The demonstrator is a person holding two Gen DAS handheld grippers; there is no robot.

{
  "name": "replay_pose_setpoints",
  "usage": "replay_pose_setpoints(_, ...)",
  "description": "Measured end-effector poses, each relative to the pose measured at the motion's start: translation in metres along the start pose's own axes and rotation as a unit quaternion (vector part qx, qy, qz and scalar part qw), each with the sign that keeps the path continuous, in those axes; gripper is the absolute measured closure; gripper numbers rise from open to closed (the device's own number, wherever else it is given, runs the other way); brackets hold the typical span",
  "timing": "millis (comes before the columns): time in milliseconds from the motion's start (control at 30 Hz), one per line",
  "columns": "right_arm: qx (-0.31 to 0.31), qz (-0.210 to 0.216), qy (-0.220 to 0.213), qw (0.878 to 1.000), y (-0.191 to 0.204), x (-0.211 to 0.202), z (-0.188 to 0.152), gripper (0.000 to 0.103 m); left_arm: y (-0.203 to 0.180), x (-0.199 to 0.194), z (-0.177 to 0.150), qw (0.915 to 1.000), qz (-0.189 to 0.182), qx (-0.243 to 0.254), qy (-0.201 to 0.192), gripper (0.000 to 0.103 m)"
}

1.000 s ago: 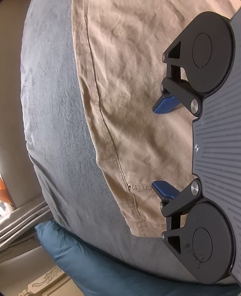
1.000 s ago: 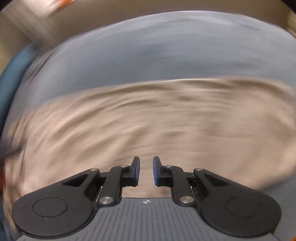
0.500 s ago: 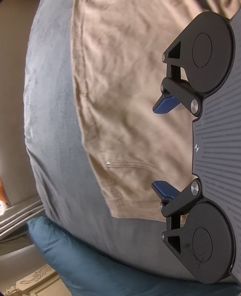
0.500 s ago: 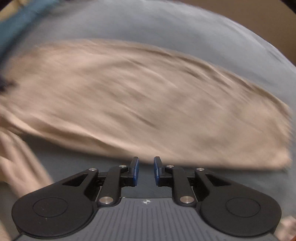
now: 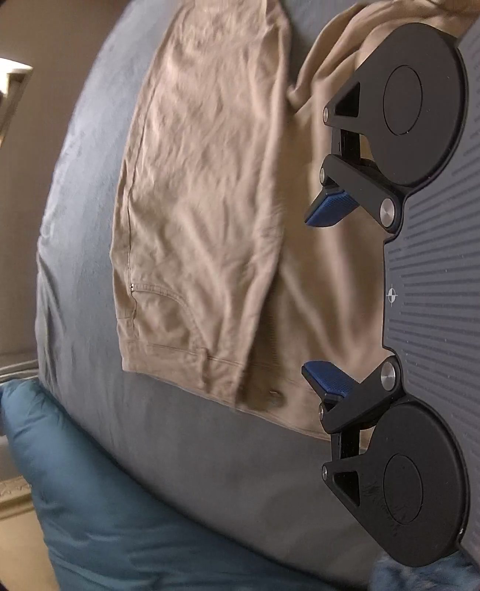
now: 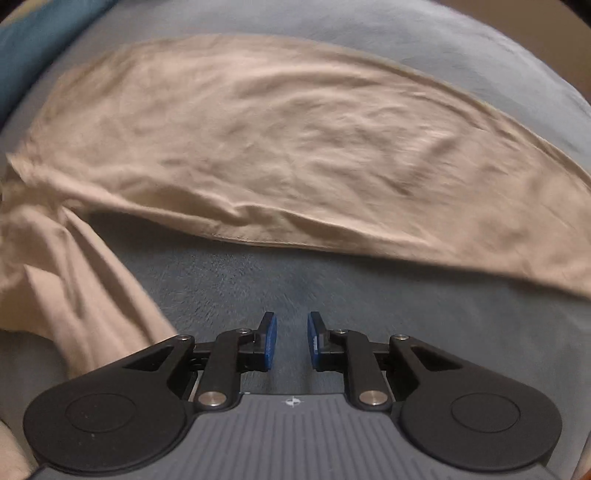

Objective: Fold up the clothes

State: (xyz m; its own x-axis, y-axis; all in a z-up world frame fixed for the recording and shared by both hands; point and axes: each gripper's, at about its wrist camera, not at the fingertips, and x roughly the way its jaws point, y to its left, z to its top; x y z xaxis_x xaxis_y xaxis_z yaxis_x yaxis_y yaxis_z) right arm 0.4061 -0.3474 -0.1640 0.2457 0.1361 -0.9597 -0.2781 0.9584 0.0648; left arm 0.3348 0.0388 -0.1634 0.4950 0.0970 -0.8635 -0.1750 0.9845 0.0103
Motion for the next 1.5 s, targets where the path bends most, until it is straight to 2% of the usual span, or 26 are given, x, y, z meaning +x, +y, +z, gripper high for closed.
replay_pose_setpoints(100, 0.051, 0.037, -0.058, 0.996, 0.004, -0.03, -0.013, 0.083, 0.002, -0.022, -0.02, 0.9992, -0.034, -0.015, -0.01, 0.022)
replay_pose_setpoints(167, 0.086, 0.074, -0.091, 0.989, 0.018, -0.039, -0.021, 0.077, 0.004, -0.036, -0.037, 0.9973, -0.063, -0.035, -0.012, 0.022)
replay_pose_setpoints(267, 0.113, 0.133, -0.123, 0.977, 0.048, -0.047, -0.039, 0.075, 0.003, -0.053, -0.061, 0.9942, -0.092, -0.056, -0.011, 0.022)
replay_pose_setpoints(433, 0.157, 0.209, -0.144, 0.954, 0.087, -0.067, -0.077, 0.075, 0.009, -0.068, -0.102, 0.9906, -0.095, -0.099, -0.002, 0.022)
replay_pose_setpoints(533, 0.205, 0.256, -0.14, 0.934, 0.102, -0.068, -0.099, 0.073, 0.016, -0.073, -0.123, 0.9875, -0.086, -0.132, 0.003, 0.022)
replay_pose_setpoints(667, 0.257, 0.284, -0.131, 0.914, 0.116, -0.066, -0.121, 0.073, 0.023, -0.081, -0.145, 0.9856, -0.057, -0.159, 0.014, 0.022)
replay_pose_setpoints(767, 0.275, 0.294, -0.129, 0.906, 0.129, -0.063, -0.132, 0.068, 0.03, -0.087, -0.155, 0.9849, -0.039, -0.167, 0.019, 0.022)
replay_pose_setpoints(1033, 0.308, 0.333, -0.147, 0.879, 0.15, -0.078, -0.154, 0.066, 0.05, -0.105, -0.164, 0.9809, -0.012, -0.193, 0.02, 0.022)
replay_pose_setpoints(1333, 0.323, 0.355, -0.149, 0.865, 0.164, -0.091, -0.173, 0.065, 0.061, -0.115, -0.174, 0.9777, -0.006, -0.209, 0.023, 0.022)
replay_pose_setpoints(1500, 0.322, 0.351, -0.15, 0.866, 0.172, -0.095, -0.177, 0.065, 0.064, -0.117, -0.178, 0.9763, -0.008, -0.215, 0.028, 0.022)
